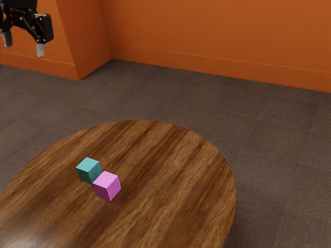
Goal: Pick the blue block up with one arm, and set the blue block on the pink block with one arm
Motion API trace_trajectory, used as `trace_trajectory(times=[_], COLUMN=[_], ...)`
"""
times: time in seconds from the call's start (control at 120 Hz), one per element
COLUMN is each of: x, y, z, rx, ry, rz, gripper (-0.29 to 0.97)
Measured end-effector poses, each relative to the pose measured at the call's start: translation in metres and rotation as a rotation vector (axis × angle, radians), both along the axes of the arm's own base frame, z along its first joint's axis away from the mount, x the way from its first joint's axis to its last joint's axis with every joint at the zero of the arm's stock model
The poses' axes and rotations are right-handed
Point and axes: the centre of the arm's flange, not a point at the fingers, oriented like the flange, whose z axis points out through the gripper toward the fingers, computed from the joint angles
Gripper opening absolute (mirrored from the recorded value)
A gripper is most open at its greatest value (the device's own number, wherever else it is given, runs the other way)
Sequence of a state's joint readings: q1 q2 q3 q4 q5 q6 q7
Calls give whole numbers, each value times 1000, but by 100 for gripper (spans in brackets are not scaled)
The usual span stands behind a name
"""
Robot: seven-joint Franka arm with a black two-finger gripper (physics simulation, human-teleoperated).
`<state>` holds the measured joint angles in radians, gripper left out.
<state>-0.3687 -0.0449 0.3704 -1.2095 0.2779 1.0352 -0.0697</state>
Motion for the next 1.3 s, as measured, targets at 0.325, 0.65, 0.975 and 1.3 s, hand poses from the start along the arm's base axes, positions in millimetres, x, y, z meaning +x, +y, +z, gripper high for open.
trace_trajectory(times=[0.325, 0.65, 0.975, 1.3], x=[23, 55, 76, 76], y=[-60, 34, 22, 53], z=[-78, -249, -359, -437], rx=[-6, 23, 14, -29], ry=[158, 135, -34, -117], rz=[-118, 5, -63, 1], gripper=[68, 68, 68, 68])
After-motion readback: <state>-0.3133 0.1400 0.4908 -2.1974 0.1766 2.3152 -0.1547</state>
